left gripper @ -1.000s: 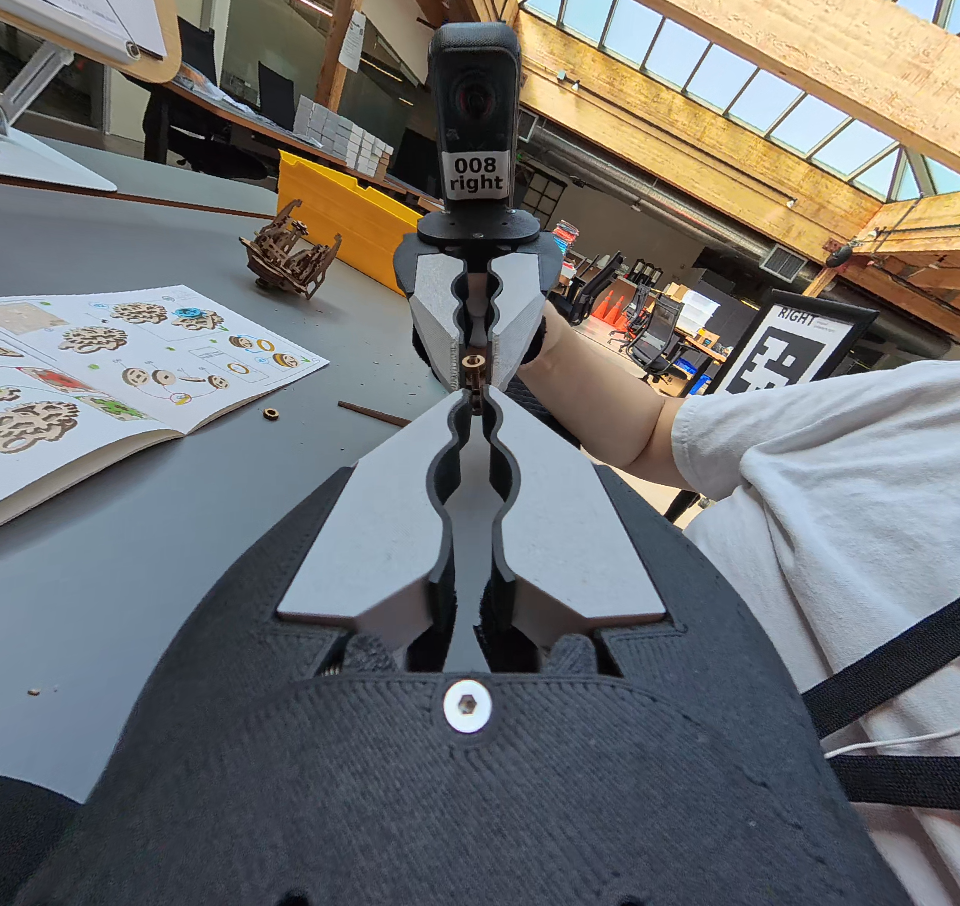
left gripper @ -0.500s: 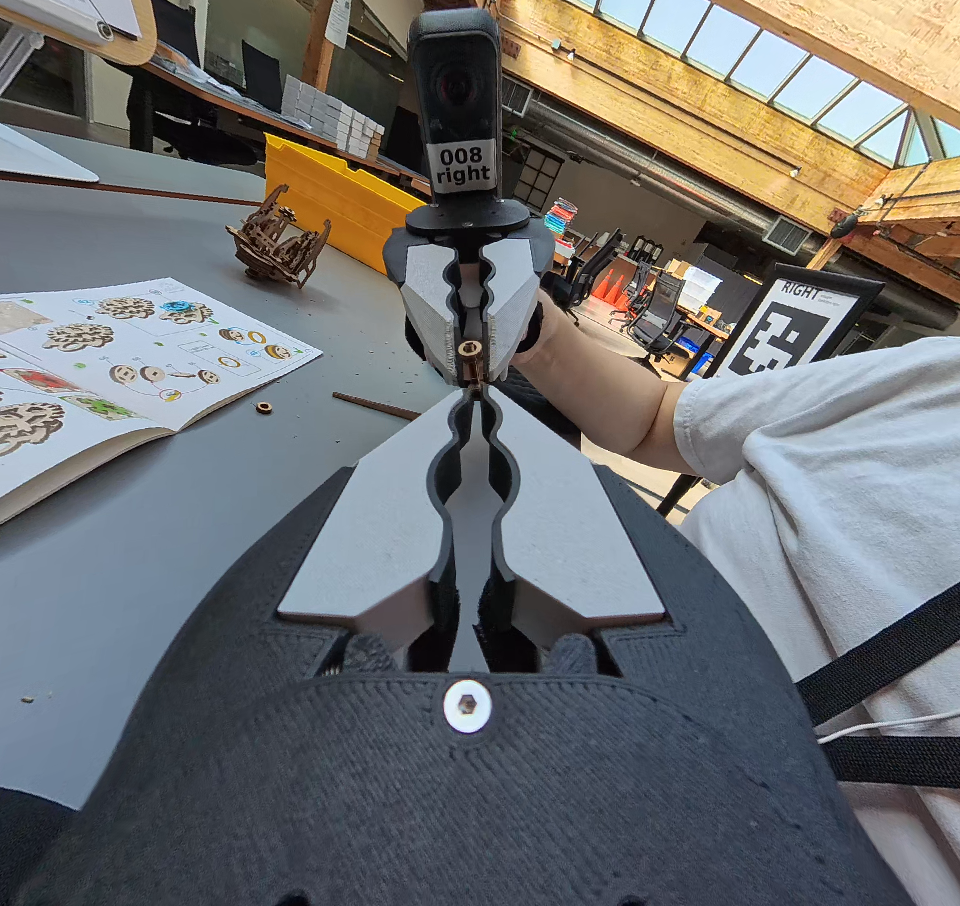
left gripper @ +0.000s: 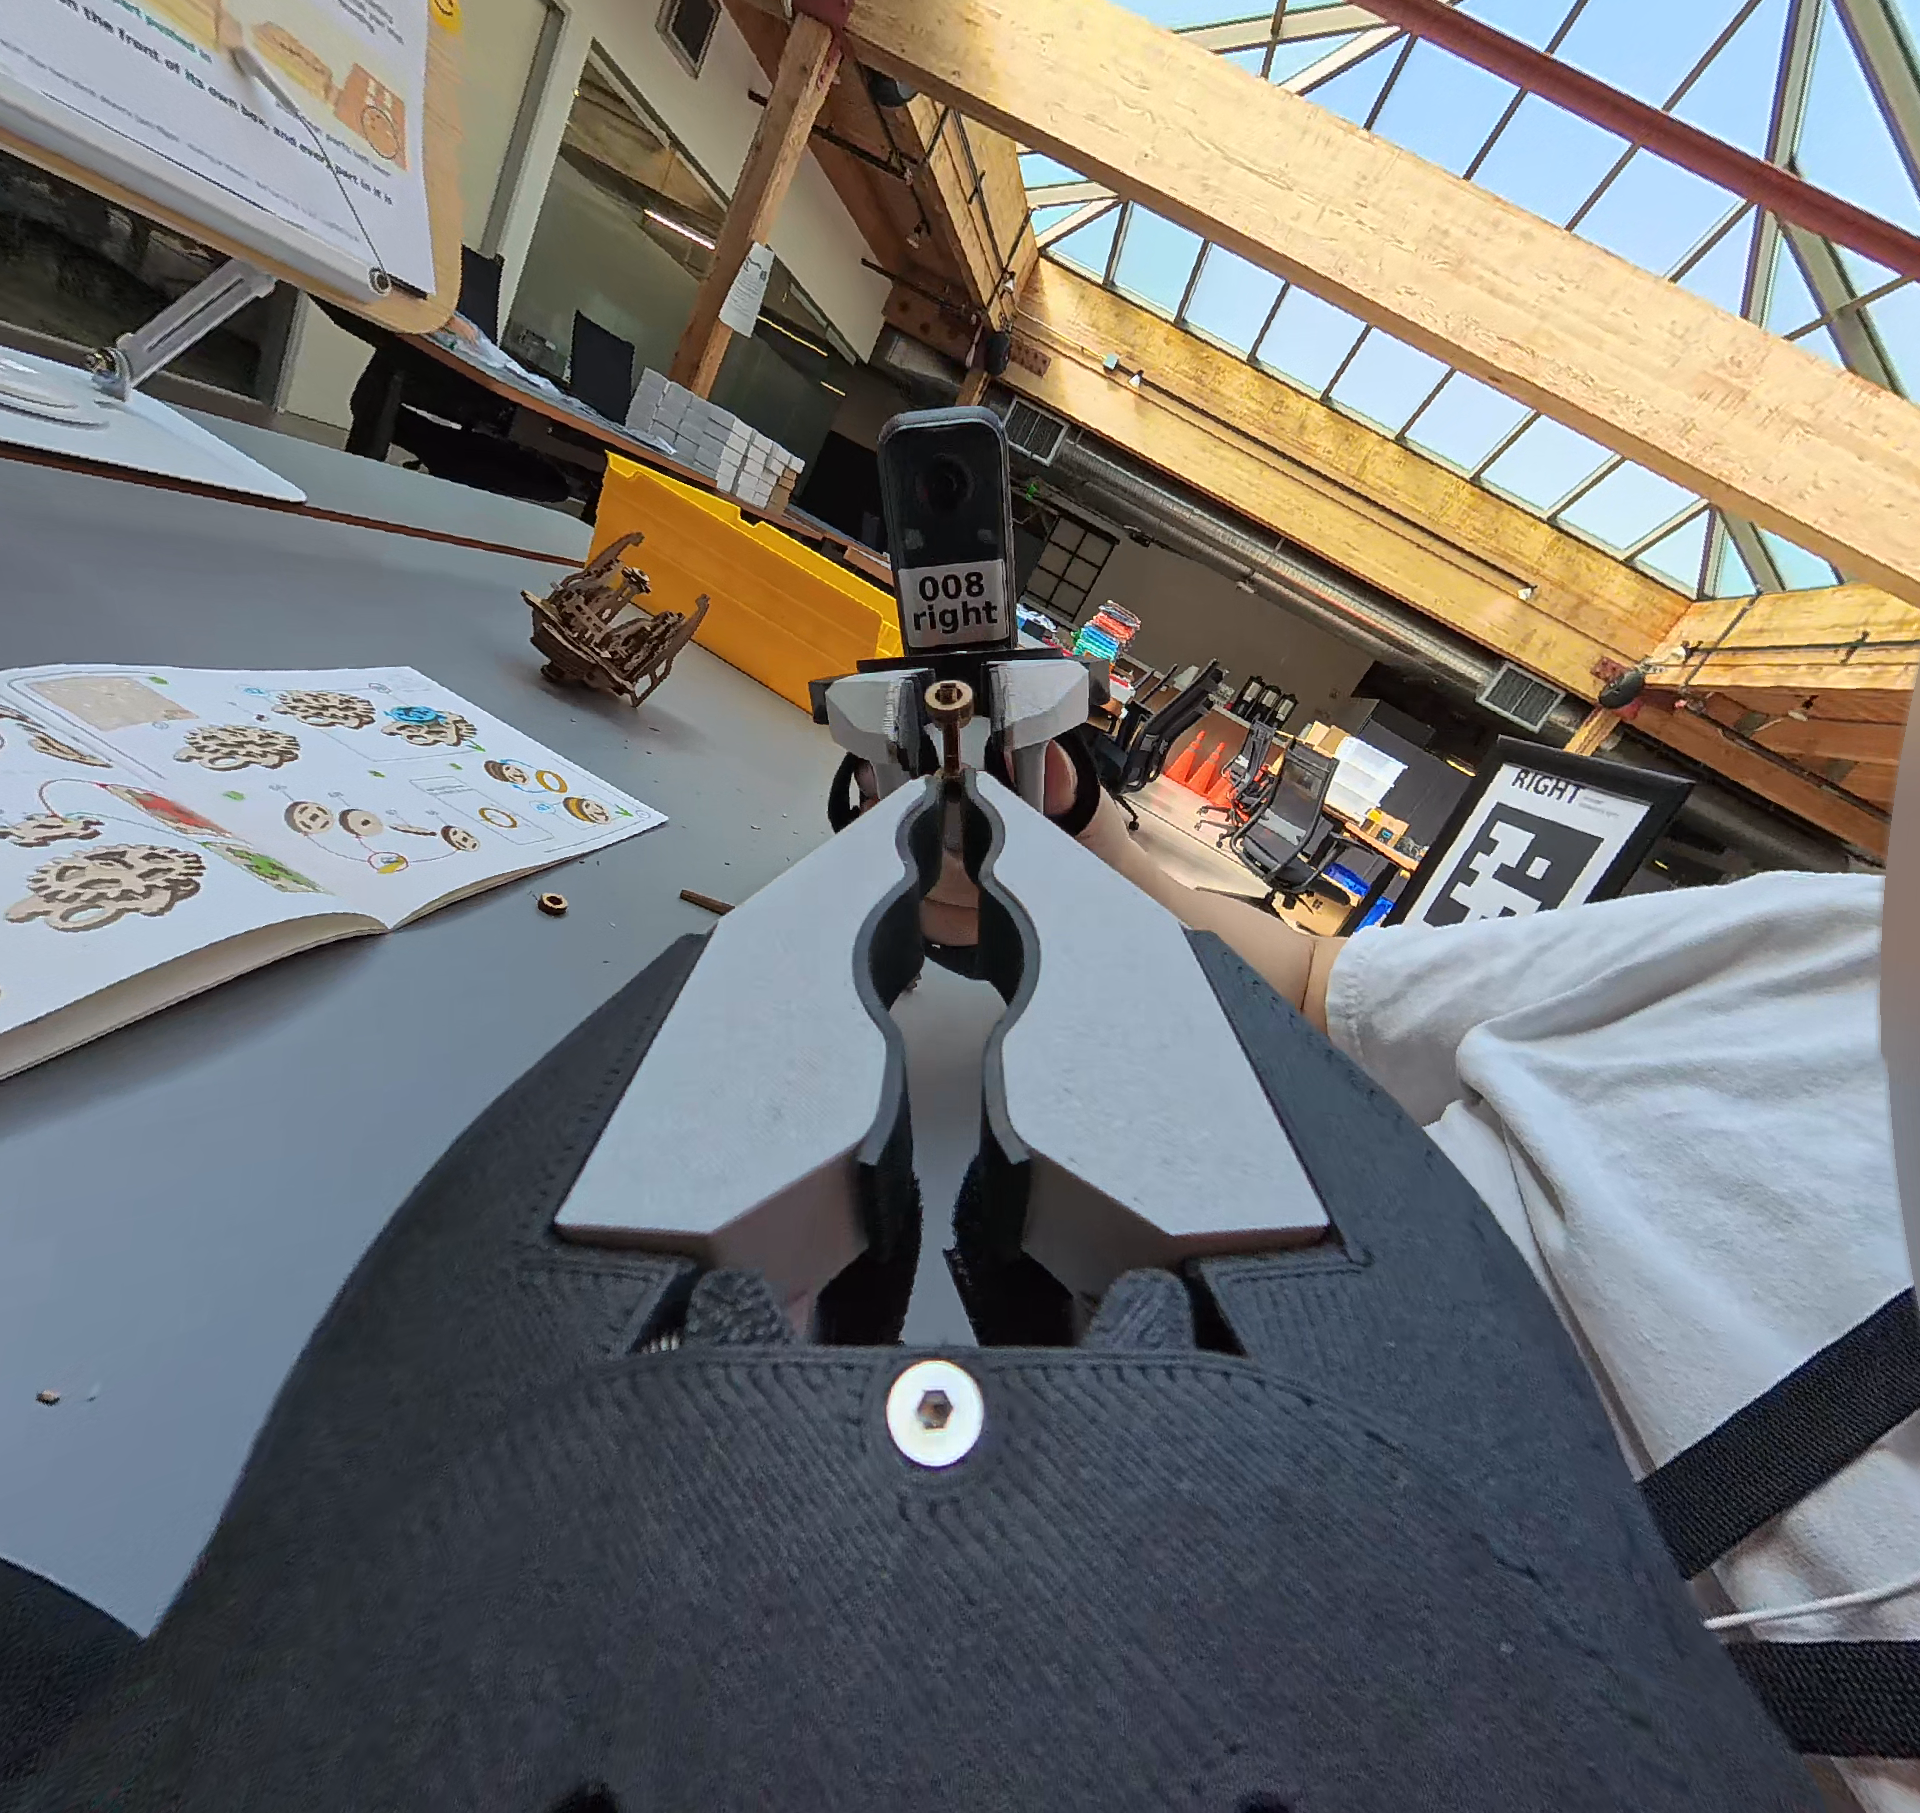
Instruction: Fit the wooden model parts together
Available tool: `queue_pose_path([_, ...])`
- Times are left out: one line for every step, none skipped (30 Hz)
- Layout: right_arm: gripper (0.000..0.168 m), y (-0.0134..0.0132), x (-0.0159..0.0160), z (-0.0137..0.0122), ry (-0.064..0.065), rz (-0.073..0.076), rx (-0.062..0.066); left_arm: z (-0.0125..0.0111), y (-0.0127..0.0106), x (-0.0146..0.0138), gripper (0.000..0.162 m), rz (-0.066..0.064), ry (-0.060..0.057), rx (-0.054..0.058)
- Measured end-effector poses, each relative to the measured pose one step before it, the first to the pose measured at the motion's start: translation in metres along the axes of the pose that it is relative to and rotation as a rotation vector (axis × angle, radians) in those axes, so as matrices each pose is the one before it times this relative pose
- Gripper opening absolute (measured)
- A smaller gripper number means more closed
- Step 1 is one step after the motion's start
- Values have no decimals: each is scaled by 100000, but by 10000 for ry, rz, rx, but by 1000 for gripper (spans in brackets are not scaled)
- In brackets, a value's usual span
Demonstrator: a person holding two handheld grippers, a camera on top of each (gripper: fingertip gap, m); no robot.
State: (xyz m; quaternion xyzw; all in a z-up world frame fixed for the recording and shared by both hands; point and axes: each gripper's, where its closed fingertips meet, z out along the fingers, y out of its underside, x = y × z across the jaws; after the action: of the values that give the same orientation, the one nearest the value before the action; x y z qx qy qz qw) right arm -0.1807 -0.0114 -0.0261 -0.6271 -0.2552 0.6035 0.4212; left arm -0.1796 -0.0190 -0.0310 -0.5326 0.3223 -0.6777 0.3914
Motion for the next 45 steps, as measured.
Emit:
queue_pose_path([12, -159, 51, 66, 83, -29, 190, 75, 13, 22, 0, -19, -6, 55])
queue_pose_path([7, 10, -89, 88, -13, -30, 80, 44, -33, 1, 0, -29, -8, 92])
queue_pose_path([6, 235, 13, 124, 11, 65, -94, 45, -21, -21, 0, -37, -11, 84])
queue_pose_path([5, 143, 10, 124, 10, 93, -26, 28, 7, -25, 0, -29, -4, 61])
queue_pose_path([5, -23, -9, 61, -14, 65, 93, 8, -19, 8, 0, -32, 19, 51])
queue_pose_path([5, -72, 11, 17, -18, 92, 127, 2, -1, 2, 0, -33, 11, 18])
queue_pose_path([4, -58, 34, 23, -33, 173, 119, 19, 37, -3, 0, -13, 8, -28])
queue_pose_path([4, -67, -52, 50, -84, 174, 149, -9, -20, 24, 0, -11, 29, 2])
queue_pose_path([4, 4, -61, 40, -102, 140, 95, -37, -54, 41, 0, -30, 35, 16])
queue_pose_path([4, 9, 61, 17, -29, 143, 61, -36, 10, -26, 0, -21, -3, -19])
queue_pose_path([4, 18, 9, 24, -66, 95, 39, -28, -10, -26, 0, 1, -11, 5])
queue_pose_path([5, 24, 0, 8, -48, 77, 14, -11, 3, -14, 0, -3, -9, 2])
queue_pose_path([5, 14, 75, -21, 29, 54, -8, 10, 18, -67, 0, -4, -42, -14])
queue_pose_path([4, -16, 178, -28, 132, -60, 15, 3, 25, -124, 0, -2, -78, 1])
queue_pose_path([4, -29, 128, 13, 151, -154, 61, -14, -41, -115, 0, 11, -72, 51])
queue_pose_path([5, -33, 6, 52, 67, -72, 66, -42, -84, -19, 0, 10, -20, 80])
queue_pose_path([5, -45, -121, 68, -56, 28, 58, -32, -94, 67, 0, -10, 31, 73])
queue_pose_path([5, -71, -50, 37, -45, 58, 73, -26, -70, 11, 0, 2, 1, 49])
queue_pose_path([6, -13, 56, 41, 11, 59, 64, -42, -105, -37, 0, 57, -53, 77])
queue_pose_path([6, 23, -8, 33, -33, 62, 40, -18, -65, 6, 0, 74, -29, 50])
queue_pose_path([6, -93, -50, 2, -32, 25, 103, 3, 16, 34, 0, 30, 8, -23])
queue_pose_path([6, 31, -55, 36, -14, 3, -13, -3, -21, 43, 0, -6, 33, 9])
queue_pose_path([5, -25, -124, -19, -32, -38, -24, 11, 12, 111, 0, -20, 83, -12])
queue_pose_path([5, -15, -119, -24, 1, -146, -22, 32, 18, 95, 0, -42, 79, -28])
queue_pose_path([5, 42, -22, -47, 45, -126, -55, 24, 62, 25, 0, -61, 53, -58])
queue_pose_path([5, 59, 7, -80, 40, -61, -70, 30, 98, -3, 0, -87, 55, -83])
queue_pose_path([4, 35, 86, -72, 101, -82, -52, 28, 89, -87, 0, -96, 3, -55])
queue_pose_path([4, 70, 33, -87, 51, -87, -108, -10, 20, -224, 0, -69, -104, -17])
queue_pose_path([3, -38, 26, -252, 64, -79, -156, -69, -102, -333, 5, -46, -198, 39])
queue_pose_path([2, -431, 15, -539, 104, -149, -44, -165, -284, -313, 12, 2, -203, 119])
queue_pose_path([1, -730, 216, -806, 266, -193, -16, -254, -396, -176, 12, 62, -123, 174])
queue_pose_path([0, -562, 558, -932, 417, -320, -255, -272, -399, -100, 11, 80, -70, 136])
queue_pose_path([0, 201, 1218, -959, 667, -519, -802, -248, -308, -119, 9, 71, -69, 59])
queue_pose_path([1, 933, 2142, -1046, 1100, -824, -1170, -183, -249, -109, 8, 43, -51, 23])
queue_pose_path([1, 1156, 2486, -919, 1245, -999, -965, -133, -186, -76, 8, 30, -19, 9])
queue_pose_path([1, 1480, 1838, -479, 724, -691, -934, -76, -102, -101, 7, 19, -19, 9])
queue_pose_path([2, 1356, 1282, -79, 365, -268, -741, -31, -36, -59, 7, -7, 0, 14])
queue_pose_path([2, 951, 1066, 222, 288, 10, -389, 19, 26, -31, 7, -44, 25, 3])
queue_pose_path([2, 673, 478, 472, -52, 143, -238, 66, 81, 4, 8, -44, 31, -33])
queue_pose_path([2, 462, 346, 543, -75, 106, -132, 66, 124, 10, 8, -10, 20, -72])
queue_pose_path([3, 295, 359, 502, 5, 12, -40, 40, 124, 29, 7, 23, 5, -68])
queue_pose_path([3, 98, 79, 395, -100, 3, 29, 19, 63, 17, 8, 40, -10, -28])
queue_pose_path([3, 154, -15, 297, -110, 45, -96, 2, 11, 4, 7, 33, -15, 4])
queue_pose_path([3, 214, 139, 195, 32, -8, -179, -6, -4, 0, 7, 6, 0, 10])
queue_pose_path([2, 140, 259, 115, 123, -97, -89, -3, -3, -8, 7, -27, 22, 2])
